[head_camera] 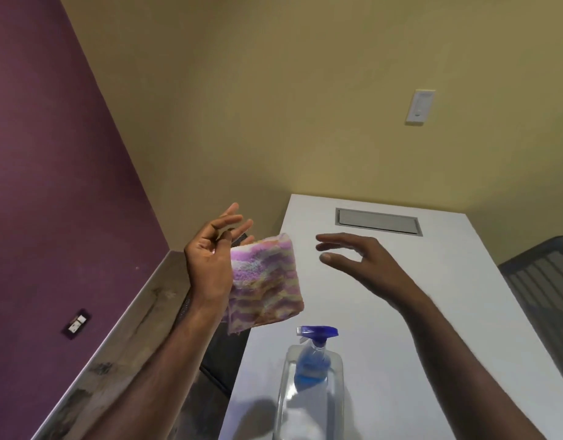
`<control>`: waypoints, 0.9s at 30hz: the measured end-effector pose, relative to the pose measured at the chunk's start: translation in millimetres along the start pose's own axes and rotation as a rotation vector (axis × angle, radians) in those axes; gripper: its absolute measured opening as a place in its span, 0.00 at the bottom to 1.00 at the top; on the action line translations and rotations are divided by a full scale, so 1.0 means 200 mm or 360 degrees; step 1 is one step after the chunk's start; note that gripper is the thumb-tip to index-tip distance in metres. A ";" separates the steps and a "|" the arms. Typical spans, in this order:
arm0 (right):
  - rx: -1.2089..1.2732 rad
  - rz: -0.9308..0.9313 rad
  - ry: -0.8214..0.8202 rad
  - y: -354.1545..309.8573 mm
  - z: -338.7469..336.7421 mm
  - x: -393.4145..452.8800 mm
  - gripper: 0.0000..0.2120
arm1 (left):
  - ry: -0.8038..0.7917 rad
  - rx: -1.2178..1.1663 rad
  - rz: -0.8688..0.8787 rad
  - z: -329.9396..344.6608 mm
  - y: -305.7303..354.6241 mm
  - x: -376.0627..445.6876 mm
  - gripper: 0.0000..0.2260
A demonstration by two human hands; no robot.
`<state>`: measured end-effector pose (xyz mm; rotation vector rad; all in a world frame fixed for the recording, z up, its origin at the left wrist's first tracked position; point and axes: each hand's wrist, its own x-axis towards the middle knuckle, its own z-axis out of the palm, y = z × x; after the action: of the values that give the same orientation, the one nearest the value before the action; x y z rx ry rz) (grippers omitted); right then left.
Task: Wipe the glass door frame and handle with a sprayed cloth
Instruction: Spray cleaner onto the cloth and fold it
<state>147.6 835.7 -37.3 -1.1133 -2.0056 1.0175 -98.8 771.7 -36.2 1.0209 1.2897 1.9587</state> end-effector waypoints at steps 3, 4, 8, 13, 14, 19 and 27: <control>-0.0037 -0.0098 0.0088 -0.15 0.11 0.01 0.21 | -0.0104 -0.0069 -0.0067 0.05 0.06 0.00 0.14; -0.0015 -0.0103 0.0132 -0.18 0.13 0.01 0.19 | -0.0131 -0.0100 -0.0089 0.06 0.09 0.00 0.14; 0.0037 -0.0129 0.0348 -0.26 0.13 0.00 0.11 | -0.0222 -0.0280 -0.0182 0.07 0.17 0.00 0.15; 0.0006 -0.0165 0.0472 -0.38 0.10 -0.07 0.05 | -0.0488 -0.0693 -0.0463 0.03 0.22 0.03 0.08; 0.0024 -0.0176 0.0483 -0.40 0.09 -0.09 0.04 | -0.0565 -0.0803 -0.0577 0.02 0.23 0.05 0.09; 0.0026 -0.0319 0.0381 -0.53 0.04 -0.18 0.03 | -0.0884 -0.0890 -0.0836 -0.02 0.23 0.11 0.17; -0.0198 -0.0526 0.0130 -0.69 -0.08 -0.32 0.06 | -0.1809 -0.0373 -0.0359 0.09 0.23 -0.01 0.12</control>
<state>133.0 736.7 78.2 -0.8317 -2.1195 0.6758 -85.0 761.3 9.7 1.4434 0.4749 0.9823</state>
